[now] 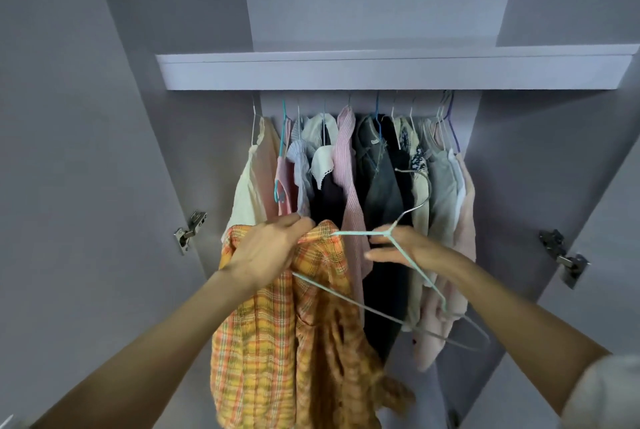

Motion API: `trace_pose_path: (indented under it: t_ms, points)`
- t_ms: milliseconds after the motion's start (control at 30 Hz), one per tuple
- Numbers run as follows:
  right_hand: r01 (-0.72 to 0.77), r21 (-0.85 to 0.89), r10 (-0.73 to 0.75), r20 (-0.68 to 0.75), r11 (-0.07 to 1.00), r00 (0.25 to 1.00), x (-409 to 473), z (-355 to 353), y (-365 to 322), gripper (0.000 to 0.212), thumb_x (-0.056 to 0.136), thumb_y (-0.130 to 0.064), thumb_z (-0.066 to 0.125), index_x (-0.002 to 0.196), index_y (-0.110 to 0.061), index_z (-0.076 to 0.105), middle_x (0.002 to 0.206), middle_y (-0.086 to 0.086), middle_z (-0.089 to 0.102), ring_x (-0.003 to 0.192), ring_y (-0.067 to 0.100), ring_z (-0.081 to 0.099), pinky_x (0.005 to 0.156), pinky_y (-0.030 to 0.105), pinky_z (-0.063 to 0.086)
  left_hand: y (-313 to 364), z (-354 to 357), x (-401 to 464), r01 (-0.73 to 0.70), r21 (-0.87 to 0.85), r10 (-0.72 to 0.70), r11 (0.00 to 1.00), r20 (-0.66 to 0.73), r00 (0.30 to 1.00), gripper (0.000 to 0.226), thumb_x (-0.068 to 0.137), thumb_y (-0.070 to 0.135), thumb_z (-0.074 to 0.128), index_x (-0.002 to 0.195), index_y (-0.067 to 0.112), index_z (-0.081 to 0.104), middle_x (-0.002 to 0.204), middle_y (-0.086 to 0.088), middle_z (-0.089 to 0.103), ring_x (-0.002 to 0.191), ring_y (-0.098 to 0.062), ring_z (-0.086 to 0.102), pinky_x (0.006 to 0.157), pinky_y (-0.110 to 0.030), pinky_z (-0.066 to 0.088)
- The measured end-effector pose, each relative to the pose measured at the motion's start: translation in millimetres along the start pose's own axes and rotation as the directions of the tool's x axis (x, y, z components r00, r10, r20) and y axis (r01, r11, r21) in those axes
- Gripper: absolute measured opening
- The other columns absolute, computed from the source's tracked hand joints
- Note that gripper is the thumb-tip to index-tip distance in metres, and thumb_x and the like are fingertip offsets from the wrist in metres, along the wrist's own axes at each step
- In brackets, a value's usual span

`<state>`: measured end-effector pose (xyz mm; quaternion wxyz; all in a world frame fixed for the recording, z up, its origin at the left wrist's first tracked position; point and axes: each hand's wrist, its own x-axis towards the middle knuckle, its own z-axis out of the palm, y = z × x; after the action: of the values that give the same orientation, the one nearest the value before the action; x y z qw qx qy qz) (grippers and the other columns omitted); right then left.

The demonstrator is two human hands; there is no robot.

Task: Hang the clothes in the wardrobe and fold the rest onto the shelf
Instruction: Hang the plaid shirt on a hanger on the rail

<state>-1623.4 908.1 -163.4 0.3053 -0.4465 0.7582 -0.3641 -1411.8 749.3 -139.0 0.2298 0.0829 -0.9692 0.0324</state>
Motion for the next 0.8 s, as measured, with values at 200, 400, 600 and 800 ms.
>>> trace_pose_path:
  t_ms: [200,400,600,800]
  points:
    - [-0.054,0.236,-0.011,0.267,0.970,0.964,5,14,-17,0.039,0.088,-0.014,0.062,0.124,-0.022,0.050,0.111,0.003,0.063,0.098,0.017,0.065,0.096,0.038,0.049,-20,5,-6,0.129,-0.134,-0.131,0.983,-0.006,0.991,0.018,0.091,0.007,0.055,0.107,0.009,0.049,0.098,-0.008,0.059,0.081,-0.028,0.057,0.064,-0.028,0.037]
    - [0.026,0.181,-0.106,0.450,0.983,0.887,22,40,-32,0.056,0.072,-0.036,0.076,0.120,-0.043,0.048,0.113,-0.015,0.061,0.103,0.000,0.060,0.077,0.022,0.052,-17,2,-18,0.145,-0.168,-0.133,0.975,0.081,0.988,0.018,0.090,0.002,0.051,0.107,0.007,0.051,0.101,-0.008,0.060,0.090,-0.028,0.058,0.075,-0.037,0.046]
    - [0.415,-0.255,-0.370,0.205,0.874,0.906,35,70,-27,0.022,0.088,-0.022,0.057,0.087,-0.001,0.051,0.081,0.021,0.055,0.065,0.010,0.044,0.059,0.036,0.043,-3,-5,-19,0.064,-0.140,-0.060,0.988,0.029,0.998,0.038,0.075,-0.013,0.051,0.110,0.002,0.056,0.103,-0.011,0.061,0.095,-0.029,0.058,0.080,-0.038,0.048]
    - [0.248,-0.485,-0.372,-0.177,0.839,0.911,34,71,-23,0.039,0.077,-0.053,0.041,0.095,-0.022,0.057,0.090,0.004,0.067,0.079,0.029,0.061,0.059,0.031,0.038,4,-15,-22,-0.059,-0.052,0.059,0.997,-0.008,0.998,0.045,0.056,-0.021,0.054,0.096,-0.001,0.062,0.085,-0.012,0.062,0.075,-0.029,0.060,0.065,-0.031,0.051]
